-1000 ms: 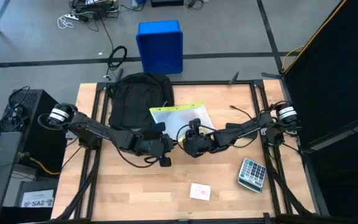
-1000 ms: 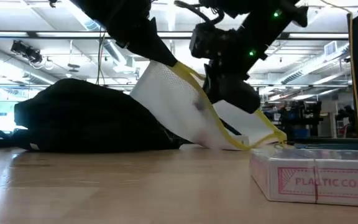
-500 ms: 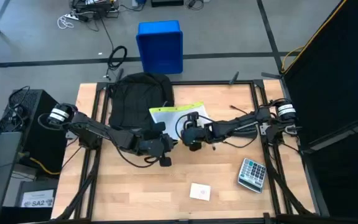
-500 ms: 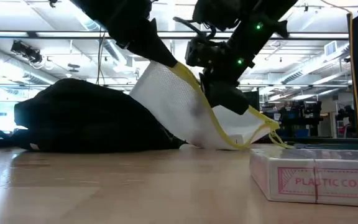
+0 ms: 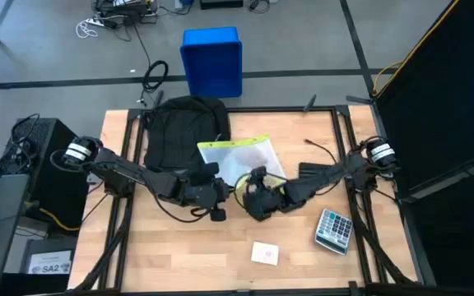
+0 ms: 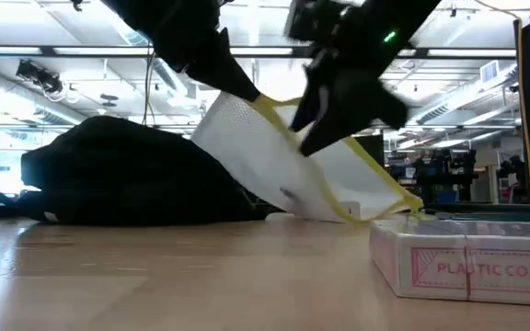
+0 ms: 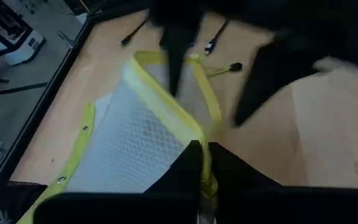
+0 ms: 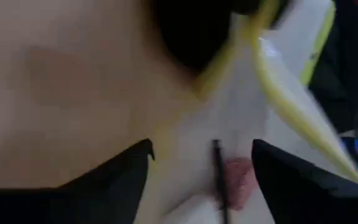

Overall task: Unpack backpack
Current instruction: Put the calculator into the zip lock bag

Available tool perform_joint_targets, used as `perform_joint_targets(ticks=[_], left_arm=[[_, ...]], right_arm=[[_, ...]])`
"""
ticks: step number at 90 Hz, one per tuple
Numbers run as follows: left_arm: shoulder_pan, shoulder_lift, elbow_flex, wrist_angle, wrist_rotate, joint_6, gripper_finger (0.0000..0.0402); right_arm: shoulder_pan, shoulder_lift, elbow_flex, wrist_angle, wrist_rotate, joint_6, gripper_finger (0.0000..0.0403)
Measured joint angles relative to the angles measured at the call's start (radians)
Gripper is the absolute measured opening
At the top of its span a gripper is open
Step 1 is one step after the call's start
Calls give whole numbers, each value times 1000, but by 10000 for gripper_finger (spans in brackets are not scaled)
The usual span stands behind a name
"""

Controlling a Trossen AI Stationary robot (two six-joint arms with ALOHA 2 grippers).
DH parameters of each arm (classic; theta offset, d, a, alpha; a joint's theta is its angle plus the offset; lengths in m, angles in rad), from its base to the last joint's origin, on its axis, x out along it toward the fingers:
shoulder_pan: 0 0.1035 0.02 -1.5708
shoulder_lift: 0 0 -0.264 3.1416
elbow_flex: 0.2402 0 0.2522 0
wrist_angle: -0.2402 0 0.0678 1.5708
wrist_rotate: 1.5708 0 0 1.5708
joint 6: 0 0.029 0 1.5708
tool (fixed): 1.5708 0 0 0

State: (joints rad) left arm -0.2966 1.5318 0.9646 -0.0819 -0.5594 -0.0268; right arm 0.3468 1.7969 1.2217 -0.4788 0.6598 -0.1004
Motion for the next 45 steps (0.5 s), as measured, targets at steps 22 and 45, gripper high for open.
perform_joint_targets(ticks=[22, 45], left_arm=[[0, 0, 0, 1, -1, -5, 0], [0, 0, 0, 11, -3, -4, 0]], right_arm=[[154, 0, 83, -423, -173, 499, 283], [302, 0, 130, -574, -462, 933, 260]])
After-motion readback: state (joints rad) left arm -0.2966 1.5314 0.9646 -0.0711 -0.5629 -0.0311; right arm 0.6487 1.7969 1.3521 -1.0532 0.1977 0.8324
